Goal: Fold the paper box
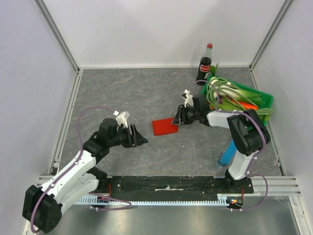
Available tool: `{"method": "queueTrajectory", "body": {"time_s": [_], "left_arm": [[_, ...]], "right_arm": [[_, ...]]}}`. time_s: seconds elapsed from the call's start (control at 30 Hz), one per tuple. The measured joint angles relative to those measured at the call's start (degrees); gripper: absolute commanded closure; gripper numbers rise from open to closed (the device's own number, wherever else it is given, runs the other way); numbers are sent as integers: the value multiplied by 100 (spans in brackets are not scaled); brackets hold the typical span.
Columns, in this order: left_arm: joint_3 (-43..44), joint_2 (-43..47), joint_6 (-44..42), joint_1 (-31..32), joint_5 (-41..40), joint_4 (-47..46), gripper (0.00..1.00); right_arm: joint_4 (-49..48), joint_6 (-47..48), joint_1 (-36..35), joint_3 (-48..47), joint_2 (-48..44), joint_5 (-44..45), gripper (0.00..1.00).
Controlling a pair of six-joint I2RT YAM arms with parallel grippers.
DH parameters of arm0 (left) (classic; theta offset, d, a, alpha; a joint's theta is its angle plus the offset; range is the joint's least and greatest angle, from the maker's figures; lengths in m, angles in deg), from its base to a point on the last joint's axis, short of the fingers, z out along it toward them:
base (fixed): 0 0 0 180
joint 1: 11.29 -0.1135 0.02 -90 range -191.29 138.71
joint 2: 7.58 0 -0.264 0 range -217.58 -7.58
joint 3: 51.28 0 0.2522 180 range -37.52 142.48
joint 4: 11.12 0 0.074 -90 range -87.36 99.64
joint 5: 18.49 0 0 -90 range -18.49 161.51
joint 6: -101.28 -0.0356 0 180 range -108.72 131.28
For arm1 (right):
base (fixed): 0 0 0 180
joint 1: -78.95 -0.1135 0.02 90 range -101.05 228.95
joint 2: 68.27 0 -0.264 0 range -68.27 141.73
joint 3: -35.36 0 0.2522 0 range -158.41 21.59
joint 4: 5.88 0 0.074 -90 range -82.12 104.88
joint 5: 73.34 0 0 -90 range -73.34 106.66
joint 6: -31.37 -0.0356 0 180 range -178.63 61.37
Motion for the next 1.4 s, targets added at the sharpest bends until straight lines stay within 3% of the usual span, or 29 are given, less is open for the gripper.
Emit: {"method": "queueTrajectory", "body": {"time_s": [0.17, 0.37, 0.53, 0.63, 0.87, 1.0, 1.23, 1.4], "left_arm": [[435, -382, -85, 13, -111, 256, 44], [1401, -1436, -669, 627, -1032, 621, 31], [2909, -3228, -1587, 1338, -2114, 1250, 24], [3576, -4046, -2312, 1453, -2636, 1565, 23], [4428, -5372, -3545, 1624, -3530, 1891, 26], [4452, -5814, -3921, 1751, -3921, 1888, 29], [4651, -6188, -4081, 1757, -4426, 1847, 46], [4767, -6321, -4072, 1517, -4723, 1843, 48]], "right_arm": [[15, 76, -636, -1226, 1054, -155, 52], [402, -177, -791, -1926, 1108, 42, 34], [1801, 122, 177, -1906, 52, 1318, 28], [2098, 229, 608, -1165, -1165, 1928, 28], [2616, 240, 540, 310, -3388, 2100, 25], [2706, 295, 544, 420, -3864, 2076, 25], [2717, 402, 544, 420, -3873, 1980, 25], [2726, 490, 544, 417, -3849, 1976, 25]]}}
